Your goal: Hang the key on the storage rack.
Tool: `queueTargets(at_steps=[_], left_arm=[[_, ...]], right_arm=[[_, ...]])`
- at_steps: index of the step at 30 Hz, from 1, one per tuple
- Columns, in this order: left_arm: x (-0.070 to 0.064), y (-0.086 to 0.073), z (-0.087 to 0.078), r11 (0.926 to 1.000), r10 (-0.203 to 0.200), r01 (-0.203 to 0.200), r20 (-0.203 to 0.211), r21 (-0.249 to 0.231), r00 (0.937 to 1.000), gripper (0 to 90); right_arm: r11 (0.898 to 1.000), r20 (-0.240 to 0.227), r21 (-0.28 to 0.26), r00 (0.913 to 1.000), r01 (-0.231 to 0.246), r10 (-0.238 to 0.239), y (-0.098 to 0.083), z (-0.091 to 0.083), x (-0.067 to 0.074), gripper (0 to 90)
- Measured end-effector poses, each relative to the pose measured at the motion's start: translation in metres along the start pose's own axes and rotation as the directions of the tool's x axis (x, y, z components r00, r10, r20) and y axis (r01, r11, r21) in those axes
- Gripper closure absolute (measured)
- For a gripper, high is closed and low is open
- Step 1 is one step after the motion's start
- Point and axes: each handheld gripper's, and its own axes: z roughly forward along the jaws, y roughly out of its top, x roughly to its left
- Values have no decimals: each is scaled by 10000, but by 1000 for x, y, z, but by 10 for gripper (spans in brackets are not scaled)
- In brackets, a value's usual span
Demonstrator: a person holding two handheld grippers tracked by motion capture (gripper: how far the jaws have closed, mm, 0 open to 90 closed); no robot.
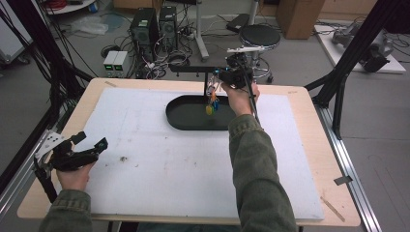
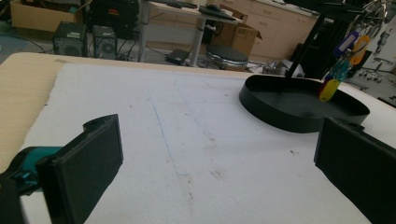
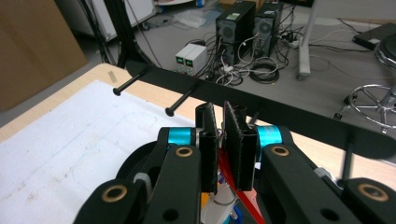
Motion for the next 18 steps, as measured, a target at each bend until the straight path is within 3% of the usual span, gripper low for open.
queueTargets(at_steps=[7,14,18], left_arm=[[1,0,0,10000,-49,49,40,-24,10000,17],[1,0,1,10000,-76,77,54,-49,10000,17],[2,0,0,10000,-60,60,22,-44,10000,17]], right_arm=[[10000,312,-13,9995,76,-76,11,8,6,841],[9991,477,-68,9980,-407,410,11,21,-5,842],[9972,346,-76,9966,-741,743,8,29,-8,841]])
